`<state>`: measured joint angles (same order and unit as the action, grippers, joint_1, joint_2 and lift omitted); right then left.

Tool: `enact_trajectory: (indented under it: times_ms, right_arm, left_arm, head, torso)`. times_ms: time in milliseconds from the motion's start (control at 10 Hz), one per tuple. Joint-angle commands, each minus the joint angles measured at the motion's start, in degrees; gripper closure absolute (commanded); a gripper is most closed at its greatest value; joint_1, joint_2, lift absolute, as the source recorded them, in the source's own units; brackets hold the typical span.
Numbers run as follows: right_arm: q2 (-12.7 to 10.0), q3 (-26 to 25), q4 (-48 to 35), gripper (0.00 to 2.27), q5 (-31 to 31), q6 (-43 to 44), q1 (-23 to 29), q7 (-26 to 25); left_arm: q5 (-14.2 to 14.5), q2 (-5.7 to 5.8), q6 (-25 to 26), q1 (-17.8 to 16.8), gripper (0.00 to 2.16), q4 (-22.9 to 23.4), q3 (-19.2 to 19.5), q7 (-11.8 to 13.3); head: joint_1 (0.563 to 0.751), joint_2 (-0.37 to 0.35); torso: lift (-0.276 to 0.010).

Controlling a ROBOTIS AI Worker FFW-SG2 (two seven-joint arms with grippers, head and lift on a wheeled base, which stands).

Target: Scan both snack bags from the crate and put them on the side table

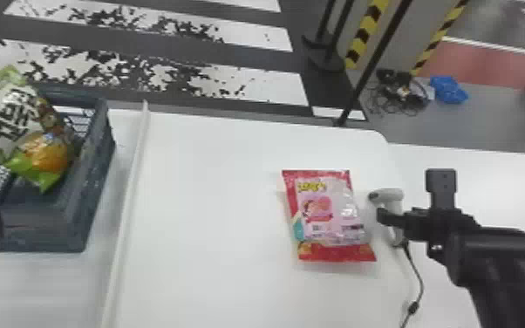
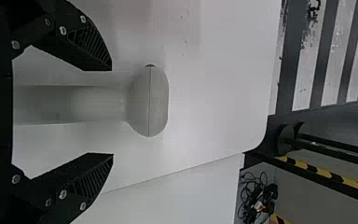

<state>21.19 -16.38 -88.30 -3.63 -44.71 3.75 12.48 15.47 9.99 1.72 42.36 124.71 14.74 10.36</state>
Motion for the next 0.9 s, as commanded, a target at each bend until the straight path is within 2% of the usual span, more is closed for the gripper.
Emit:
enact_trajectory:
  times_ms: [0, 200, 400, 600, 800]
  right_arm:
    - [-0.27, -4.01, -5.48, 0.07, -5.16, -1.84, 2.84, 0.18]
    - [-0.53, -8.76, -11.72, 0.08, -12.72, -6.93, 6.18, 3.17]
    - [-0.62, -10.78, -13.65, 0.11, -16.76, -11.68, 6.71, 8.00]
    - [-0.53, -10.51, -13.48, 0.11, -16.93, -15.02, 5.92, 16.61]
    - [0.87, -8.76, -10.58, 0.11, -15.18, -17.66, 4.07, 24.35]
  left_arm:
    - [0.00, -0.06, 0.00, 0.09, 0.01, -0.08, 0.02, 0.01]
    - [0.00, -0.15, 0.00, -0.08, 0.00, -0.16, 0.02, 0.01]
    - [-0.09, -0.23, 0.00, -0.17, 0.01, -0.25, -0.07, 0.01]
    - [0.00, -0.15, 0.00, -0.17, 0.01, -0.25, 0.02, 0.01]
    - [0.00, -0.15, 0.00, -0.17, 0.01, -0.34, 0.02, 0.01]
  head:
    - [0.695, -0.245]
    - [0.695, -0.246]
    - [0.695, -0.227]
    - [0.695, -0.194]
    - [0.695, -0.139]
  torso:
    - [-0.087]
    - [-0.087]
    - [-0.087]
    - [-0.087]
    - [-0.087]
